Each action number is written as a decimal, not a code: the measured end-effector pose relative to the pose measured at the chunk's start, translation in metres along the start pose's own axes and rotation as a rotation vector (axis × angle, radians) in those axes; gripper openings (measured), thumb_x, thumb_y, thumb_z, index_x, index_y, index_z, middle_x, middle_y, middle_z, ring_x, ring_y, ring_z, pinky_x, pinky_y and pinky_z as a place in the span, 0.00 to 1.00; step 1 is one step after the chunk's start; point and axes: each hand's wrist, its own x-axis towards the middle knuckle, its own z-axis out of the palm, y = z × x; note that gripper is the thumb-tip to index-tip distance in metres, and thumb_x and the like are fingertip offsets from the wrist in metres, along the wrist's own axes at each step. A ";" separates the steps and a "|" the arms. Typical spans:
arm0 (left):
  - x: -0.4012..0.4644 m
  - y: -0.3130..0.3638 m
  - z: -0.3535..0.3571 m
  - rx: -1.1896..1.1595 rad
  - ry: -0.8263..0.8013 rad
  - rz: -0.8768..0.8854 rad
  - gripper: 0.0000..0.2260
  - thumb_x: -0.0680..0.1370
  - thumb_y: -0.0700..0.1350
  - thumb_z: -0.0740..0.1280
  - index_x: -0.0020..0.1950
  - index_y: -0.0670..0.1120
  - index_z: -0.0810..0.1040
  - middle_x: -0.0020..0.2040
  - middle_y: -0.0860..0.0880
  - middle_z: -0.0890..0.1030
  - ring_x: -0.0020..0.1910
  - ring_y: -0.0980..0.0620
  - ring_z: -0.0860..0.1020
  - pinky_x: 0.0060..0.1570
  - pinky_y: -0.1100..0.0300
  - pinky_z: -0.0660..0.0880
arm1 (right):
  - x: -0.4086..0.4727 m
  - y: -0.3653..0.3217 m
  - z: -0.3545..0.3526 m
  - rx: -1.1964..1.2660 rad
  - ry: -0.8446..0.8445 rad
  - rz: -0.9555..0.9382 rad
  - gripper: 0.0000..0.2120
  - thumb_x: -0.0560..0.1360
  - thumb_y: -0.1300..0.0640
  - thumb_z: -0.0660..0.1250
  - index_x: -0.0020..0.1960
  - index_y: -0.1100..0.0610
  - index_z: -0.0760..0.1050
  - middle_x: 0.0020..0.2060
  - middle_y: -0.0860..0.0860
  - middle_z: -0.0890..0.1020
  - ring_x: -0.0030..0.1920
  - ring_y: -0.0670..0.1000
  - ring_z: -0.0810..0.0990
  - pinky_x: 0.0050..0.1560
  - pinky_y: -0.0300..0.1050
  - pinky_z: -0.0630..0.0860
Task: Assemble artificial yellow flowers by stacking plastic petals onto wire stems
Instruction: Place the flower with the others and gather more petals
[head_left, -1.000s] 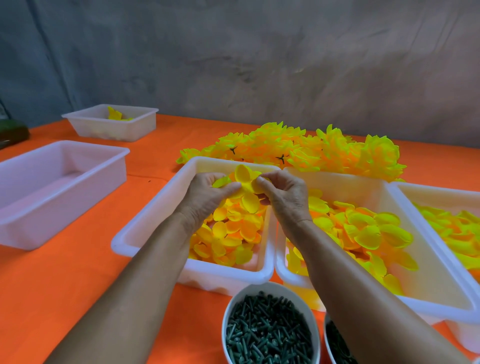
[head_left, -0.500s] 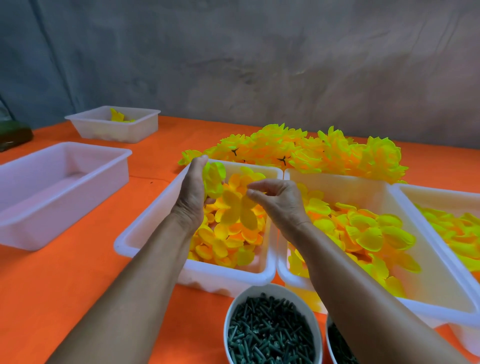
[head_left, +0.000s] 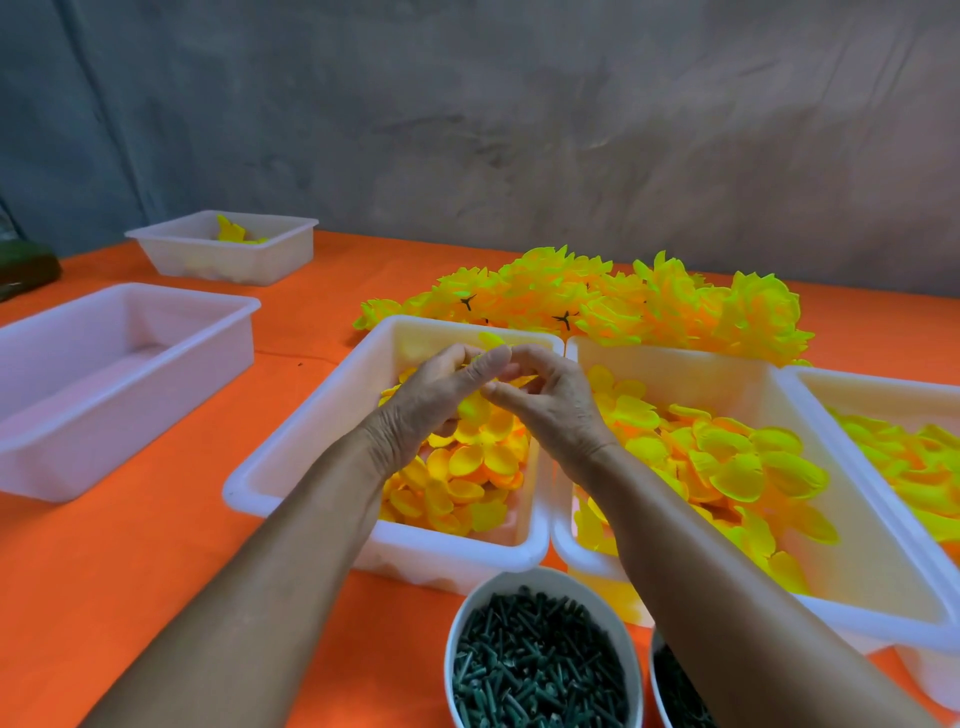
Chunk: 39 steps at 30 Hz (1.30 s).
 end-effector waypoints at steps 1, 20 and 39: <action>0.000 0.000 0.000 0.002 -0.010 0.004 0.28 0.68 0.64 0.63 0.57 0.45 0.74 0.35 0.47 0.67 0.26 0.57 0.61 0.24 0.65 0.58 | 0.001 0.000 0.000 -0.003 0.004 0.001 0.09 0.70 0.59 0.73 0.47 0.48 0.79 0.39 0.50 0.78 0.33 0.47 0.70 0.37 0.43 0.69; 0.006 -0.010 -0.009 -0.140 0.250 -0.010 0.08 0.76 0.44 0.68 0.37 0.46 0.78 0.27 0.52 0.77 0.25 0.59 0.70 0.25 0.66 0.67 | -0.001 -0.003 -0.001 0.231 0.074 0.074 0.10 0.70 0.70 0.69 0.36 0.56 0.78 0.29 0.51 0.77 0.29 0.45 0.73 0.32 0.37 0.71; 0.006 -0.019 0.006 0.712 0.023 -0.097 0.11 0.68 0.50 0.77 0.37 0.47 0.76 0.36 0.51 0.76 0.38 0.53 0.73 0.37 0.58 0.69 | -0.034 -0.001 -0.148 -0.174 0.200 0.233 0.03 0.71 0.63 0.72 0.44 0.59 0.82 0.37 0.52 0.82 0.35 0.43 0.77 0.32 0.28 0.71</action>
